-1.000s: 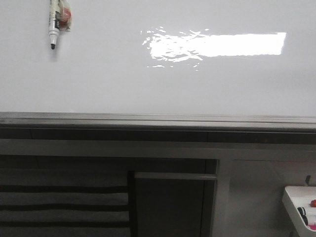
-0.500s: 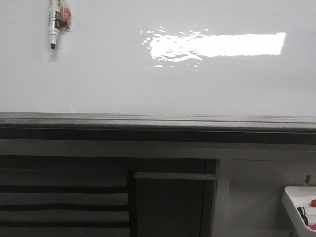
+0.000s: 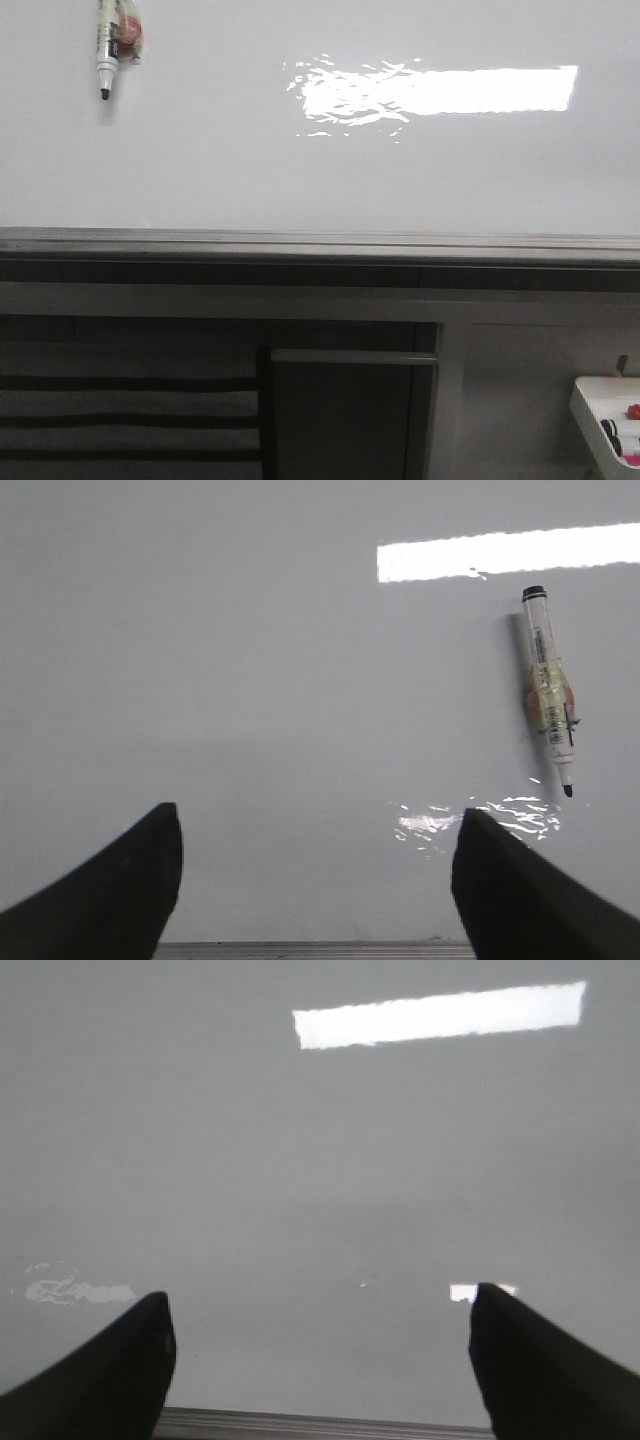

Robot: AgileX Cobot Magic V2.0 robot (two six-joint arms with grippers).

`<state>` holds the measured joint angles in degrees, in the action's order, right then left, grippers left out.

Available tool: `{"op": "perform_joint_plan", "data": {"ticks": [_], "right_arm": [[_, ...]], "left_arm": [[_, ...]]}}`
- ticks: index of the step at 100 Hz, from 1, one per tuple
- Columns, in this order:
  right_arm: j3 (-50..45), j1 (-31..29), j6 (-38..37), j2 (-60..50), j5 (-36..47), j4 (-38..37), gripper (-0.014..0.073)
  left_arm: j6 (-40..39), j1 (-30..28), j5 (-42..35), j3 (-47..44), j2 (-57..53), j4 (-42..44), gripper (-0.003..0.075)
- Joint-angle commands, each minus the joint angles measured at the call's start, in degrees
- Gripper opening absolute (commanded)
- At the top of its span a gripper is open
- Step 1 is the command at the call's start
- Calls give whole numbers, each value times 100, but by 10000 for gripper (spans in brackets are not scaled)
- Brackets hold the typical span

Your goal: Write number 3 on whiteboard

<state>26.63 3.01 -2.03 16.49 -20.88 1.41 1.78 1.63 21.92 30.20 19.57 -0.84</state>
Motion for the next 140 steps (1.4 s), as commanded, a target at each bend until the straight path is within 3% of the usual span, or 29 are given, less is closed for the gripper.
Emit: {"op": "perform_joint_plan", "data": {"ticks": [1,25,70,106,140], "right_arm": [[213,-27,47,101,536,-34,546],[213,-27,47,111,657,6,546],[213,-27,47,111,665,16,546],[213,-27,47,111,665,16,546],[213,-27,47,111,665,16,546]], "left_arm": [[-14,175,-445,185,91,-108,513],[-14,939,-509,220,516,-108,513],[-14,2095,-1202,1350,3412,-108,513],[-14,2149,-1420,2389,5323,-384,513],[-14,2149,-1449,2784,5945,-344,489]]}}
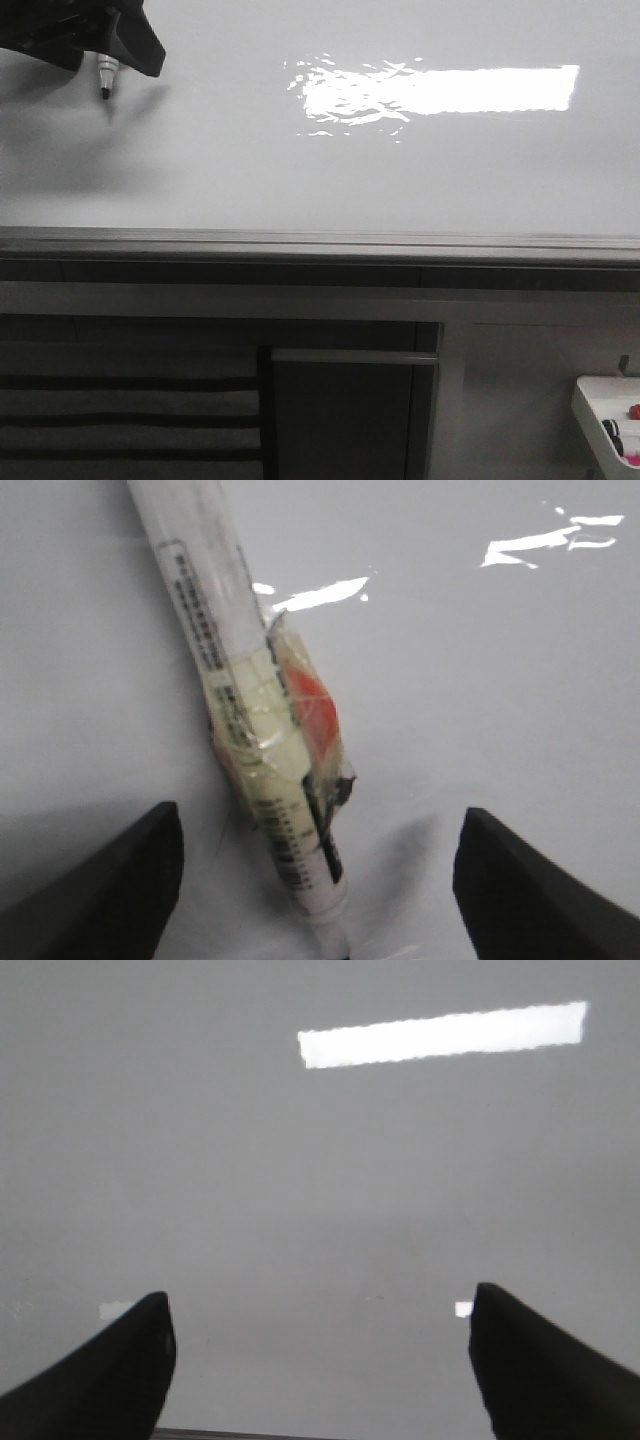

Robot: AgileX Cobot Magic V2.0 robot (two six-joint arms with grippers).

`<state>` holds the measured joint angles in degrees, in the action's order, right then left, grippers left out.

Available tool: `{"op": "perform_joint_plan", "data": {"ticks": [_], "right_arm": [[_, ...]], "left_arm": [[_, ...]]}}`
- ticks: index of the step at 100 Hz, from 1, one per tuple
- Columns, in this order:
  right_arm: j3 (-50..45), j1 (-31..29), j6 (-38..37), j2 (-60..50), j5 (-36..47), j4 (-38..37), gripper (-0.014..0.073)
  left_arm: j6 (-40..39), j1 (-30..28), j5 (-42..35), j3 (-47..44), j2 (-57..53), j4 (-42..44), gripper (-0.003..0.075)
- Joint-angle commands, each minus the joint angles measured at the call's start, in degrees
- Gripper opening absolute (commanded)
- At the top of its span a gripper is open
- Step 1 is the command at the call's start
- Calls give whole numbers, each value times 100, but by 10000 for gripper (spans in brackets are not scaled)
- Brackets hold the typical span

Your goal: Write number 3 on whiteboard

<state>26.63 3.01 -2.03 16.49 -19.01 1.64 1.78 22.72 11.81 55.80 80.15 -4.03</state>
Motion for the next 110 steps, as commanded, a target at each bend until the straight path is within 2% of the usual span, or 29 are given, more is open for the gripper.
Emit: {"op": "perform_joint_plan", "data": {"ticks": [1,21,33,61,80,89,97,110], "right_arm": [[213,-27,47,111,479,-7,546],[213,-27,47,111,468,-7,546],[213,-27,47,111,468,-7,546],[213,-27,47,111,360,-7,546],[845,-27,91,452,-943,329,546],[1216,-27,834,788,-1368,982,544],[1484,-27,1821,1178,-1671,2011,544],[1900,-27,3540,1894,-2292,3445,545]], "left_arm": [[-14,40,-439,224,-112,-8,489],[-14,40,-508,224,-48,19,307],[-14,40,-508,224,-34,19,223],[-2,40,-427,224,-76,19,93],[9,40,230,297,-402,546,24],[285,40,835,436,-587,747,-3],[726,40,1368,528,-763,737,-19],[1728,40,2098,563,-1063,201,-19]]}}
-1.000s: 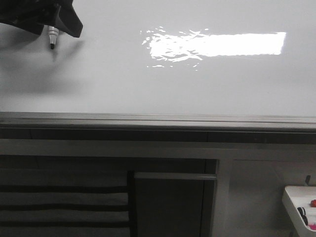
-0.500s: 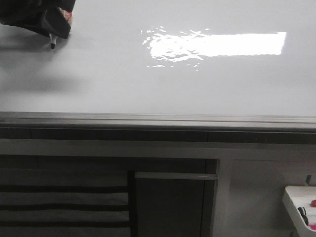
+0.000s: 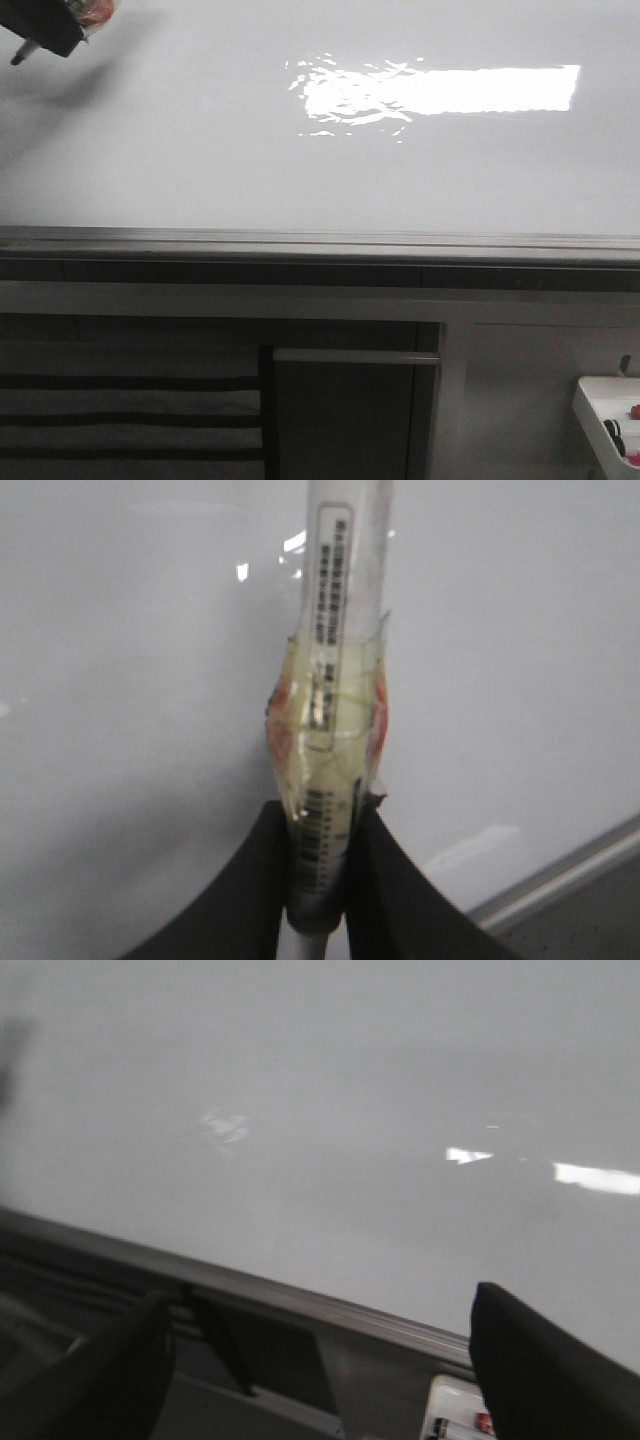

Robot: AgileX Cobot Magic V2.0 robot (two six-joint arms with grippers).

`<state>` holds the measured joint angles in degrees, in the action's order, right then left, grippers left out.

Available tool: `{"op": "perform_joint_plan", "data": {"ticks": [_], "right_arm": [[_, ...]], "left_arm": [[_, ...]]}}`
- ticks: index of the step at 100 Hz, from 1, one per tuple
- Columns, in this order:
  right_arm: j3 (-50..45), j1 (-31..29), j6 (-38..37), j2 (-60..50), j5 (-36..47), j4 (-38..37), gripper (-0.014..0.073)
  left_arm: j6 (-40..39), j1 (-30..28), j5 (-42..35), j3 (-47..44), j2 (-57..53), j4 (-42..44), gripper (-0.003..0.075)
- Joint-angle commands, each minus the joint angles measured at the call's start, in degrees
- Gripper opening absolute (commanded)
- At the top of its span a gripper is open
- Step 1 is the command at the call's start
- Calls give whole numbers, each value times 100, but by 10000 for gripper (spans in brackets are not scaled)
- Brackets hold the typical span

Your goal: Write number 3 on whiteboard

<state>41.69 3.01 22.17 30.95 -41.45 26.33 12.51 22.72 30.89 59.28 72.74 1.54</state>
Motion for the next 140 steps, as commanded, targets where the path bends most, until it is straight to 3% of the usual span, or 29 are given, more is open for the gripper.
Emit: {"op": "perform_joint_plan", "data": {"ticks": [1,21,36,58,81,111,140], "right_arm": [[420,-27,1317,539,-151,1084,544],[1231,-17,3226,1932,-1778,2197,544],[1791,512,3821,2808,-2130,2417,544],[2227,2096,4695,3637,-1149,2365,543],[2667,3043,4837,4355,-1022,2350,540],[2749,3175,4837,4509,-1089,2269,318],[2749,3175,4837,4509,-1156,2128,279]], "left_arm": [[729,40,279,215,-353,-467,-19],[3260,40,1717,215,-580,-2283,-19],[4149,175,2320,215,-559,-3118,-19],[4316,957,2085,215,-559,-3132,-19],[4316,1545,2030,215,-559,-3093,-19],[4316,1642,2041,215,-559,-2958,-19],[4316,1642,2041,215,-559,-2958,-19]]}}
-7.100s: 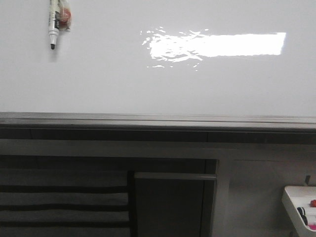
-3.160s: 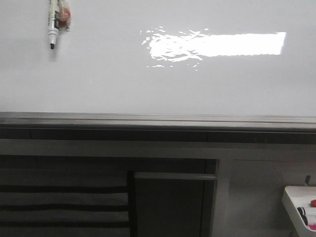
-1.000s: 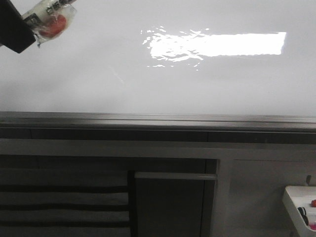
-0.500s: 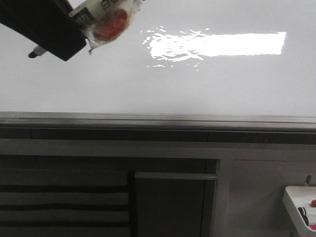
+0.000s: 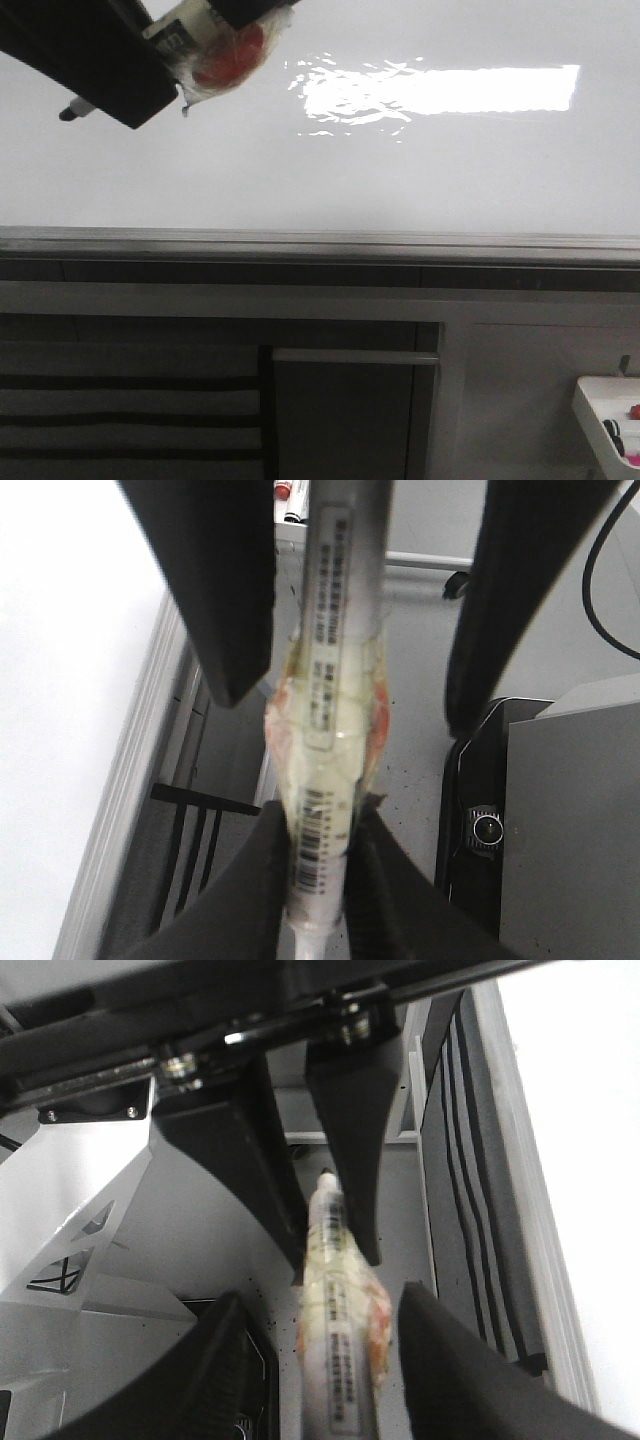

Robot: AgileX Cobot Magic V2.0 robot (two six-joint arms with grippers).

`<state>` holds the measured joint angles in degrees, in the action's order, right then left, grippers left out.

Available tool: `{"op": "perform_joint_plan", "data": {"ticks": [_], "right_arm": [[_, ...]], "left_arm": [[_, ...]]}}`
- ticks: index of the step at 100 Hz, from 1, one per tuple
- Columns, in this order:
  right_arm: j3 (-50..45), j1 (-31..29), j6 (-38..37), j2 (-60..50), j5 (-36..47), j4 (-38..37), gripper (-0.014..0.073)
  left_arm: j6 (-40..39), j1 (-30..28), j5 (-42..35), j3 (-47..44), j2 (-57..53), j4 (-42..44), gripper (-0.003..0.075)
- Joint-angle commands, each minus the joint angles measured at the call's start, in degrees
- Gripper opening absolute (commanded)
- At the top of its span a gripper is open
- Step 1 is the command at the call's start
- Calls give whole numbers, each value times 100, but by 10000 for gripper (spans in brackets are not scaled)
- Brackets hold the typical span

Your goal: Write number 3 on whiteboard

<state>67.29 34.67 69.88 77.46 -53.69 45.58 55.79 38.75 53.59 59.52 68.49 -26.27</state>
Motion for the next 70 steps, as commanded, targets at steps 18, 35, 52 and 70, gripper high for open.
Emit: {"op": "perform_joint_plan", "data": {"ticks": [18,35,52,70], "right_arm": [[189,9,66,-142,-32,203,105],[189,9,66,-142,-81,142,-20],[189,9,66,-142,-94,127,-34],[189,9,66,-142,-94,127,-34]], "left_arm": [[-12,40,-228,191,-133,-177,-18],[-306,40,-344,191,-133,-129,-11],[-635,40,-434,191,-133,173,93],[-661,40,-434,191,-133,173,256]]}}
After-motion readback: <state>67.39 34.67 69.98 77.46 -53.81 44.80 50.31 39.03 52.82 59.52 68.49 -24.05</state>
